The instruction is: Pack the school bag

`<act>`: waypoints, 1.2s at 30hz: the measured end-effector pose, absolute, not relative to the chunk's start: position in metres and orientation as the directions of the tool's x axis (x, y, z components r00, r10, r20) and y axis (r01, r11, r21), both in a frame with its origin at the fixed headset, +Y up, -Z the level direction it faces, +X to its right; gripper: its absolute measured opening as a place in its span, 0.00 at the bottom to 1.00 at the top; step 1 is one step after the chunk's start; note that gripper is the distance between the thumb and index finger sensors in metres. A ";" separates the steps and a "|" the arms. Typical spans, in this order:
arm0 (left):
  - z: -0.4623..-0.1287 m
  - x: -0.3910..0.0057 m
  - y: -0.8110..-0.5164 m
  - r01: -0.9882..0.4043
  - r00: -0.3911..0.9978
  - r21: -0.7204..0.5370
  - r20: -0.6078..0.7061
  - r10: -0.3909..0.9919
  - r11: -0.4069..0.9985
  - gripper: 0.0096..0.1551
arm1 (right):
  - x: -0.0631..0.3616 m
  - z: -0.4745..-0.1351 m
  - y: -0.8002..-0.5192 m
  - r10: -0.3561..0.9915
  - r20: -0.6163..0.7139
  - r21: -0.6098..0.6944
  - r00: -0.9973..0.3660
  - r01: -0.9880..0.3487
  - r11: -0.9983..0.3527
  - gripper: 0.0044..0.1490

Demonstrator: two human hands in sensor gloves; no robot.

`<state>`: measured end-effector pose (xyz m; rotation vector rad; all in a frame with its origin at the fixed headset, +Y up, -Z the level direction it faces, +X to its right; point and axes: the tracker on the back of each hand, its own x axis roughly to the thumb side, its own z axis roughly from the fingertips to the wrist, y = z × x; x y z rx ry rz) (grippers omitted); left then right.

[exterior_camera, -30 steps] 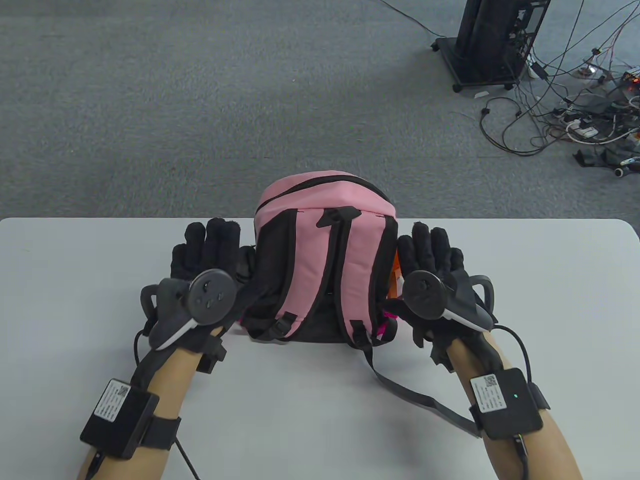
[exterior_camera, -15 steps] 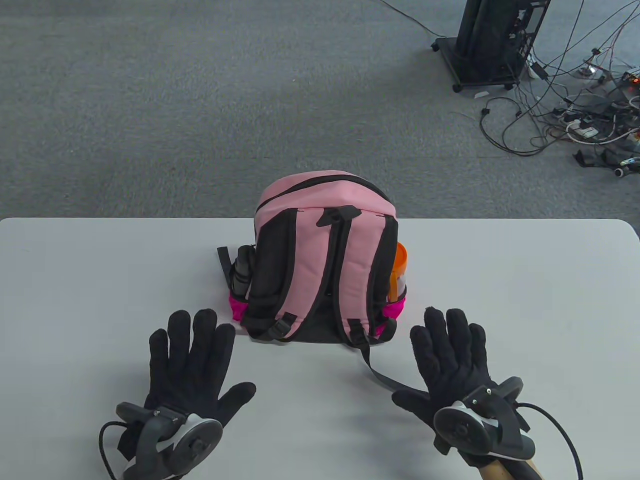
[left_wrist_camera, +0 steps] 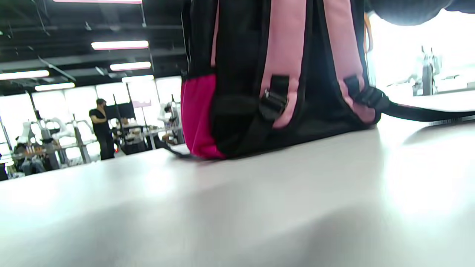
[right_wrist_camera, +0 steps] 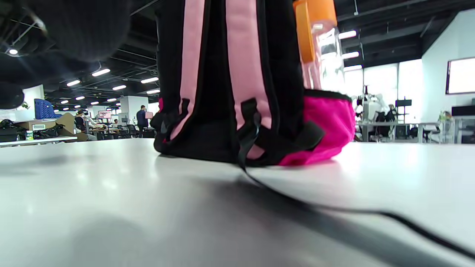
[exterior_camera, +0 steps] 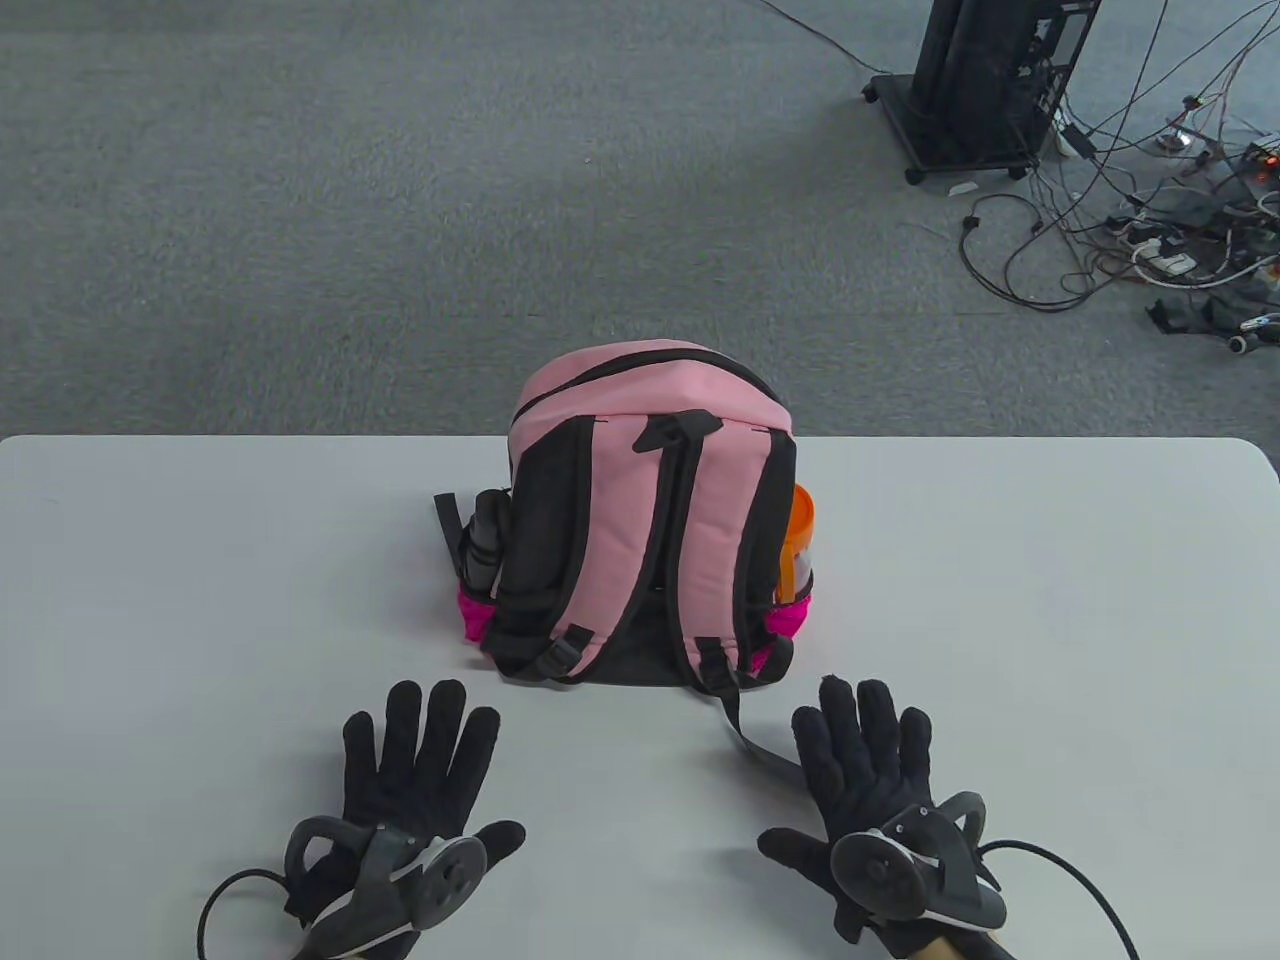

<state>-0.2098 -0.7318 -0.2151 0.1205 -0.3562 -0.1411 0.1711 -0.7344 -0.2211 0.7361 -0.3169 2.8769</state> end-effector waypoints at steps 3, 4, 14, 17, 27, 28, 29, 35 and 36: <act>-0.220 -0.209 -0.735 0.092 0.931 0.132 0.340 -0.133 0.987 0.63 | 0.169 -0.225 -0.738 0.076 0.467 -0.163 -0.881 -0.171 -0.972 0.69; -0.222 -0.209 -0.737 0.097 0.932 0.124 0.336 -0.134 0.988 0.63 | 0.169 -0.225 -0.739 0.075 0.460 -0.163 -0.885 -0.167 -0.972 0.69; -0.219 -0.207 -0.740 0.106 0.929 0.104 0.344 -0.136 0.989 0.61 | 0.169 -0.221 -0.743 0.067 0.435 -0.121 -0.898 -0.132 -0.984 0.67; -0.219 -0.208 -0.743 0.110 0.930 0.085 0.343 -0.133 0.990 0.62 | 0.169 -0.221 -0.743 0.051 0.436 -0.129 -0.899 -0.118 -0.985 0.66; -0.222 -0.211 -0.746 0.117 0.937 0.016 0.329 -0.115 0.993 0.62 | 0.169 -0.224 -0.749 0.048 0.436 -0.094 -0.899 -0.098 -0.991 0.66; -0.222 -0.212 -0.746 0.115 0.937 0.015 0.330 -0.114 0.993 0.62 | 0.169 -0.224 -0.749 0.047 0.436 -0.094 -0.899 -0.097 -0.991 0.66; -0.223 -0.212 -0.747 0.114 0.938 0.012 0.328 -0.112 0.993 0.62 | 0.168 -0.224 -0.749 0.044 0.438 -0.096 -0.898 -0.095 -0.991 0.65; -0.223 -0.212 -0.747 0.110 0.939 -0.001 0.327 -0.104 0.994 0.63 | 0.168 -0.224 -0.750 0.044 0.435 -0.107 -0.899 -0.100 -0.989 0.65; -0.223 -0.212 -0.746 0.110 0.939 -0.003 0.327 -0.103 0.994 0.63 | 0.168 -0.224 -0.751 0.044 0.434 -0.105 -0.900 -0.099 -0.990 0.65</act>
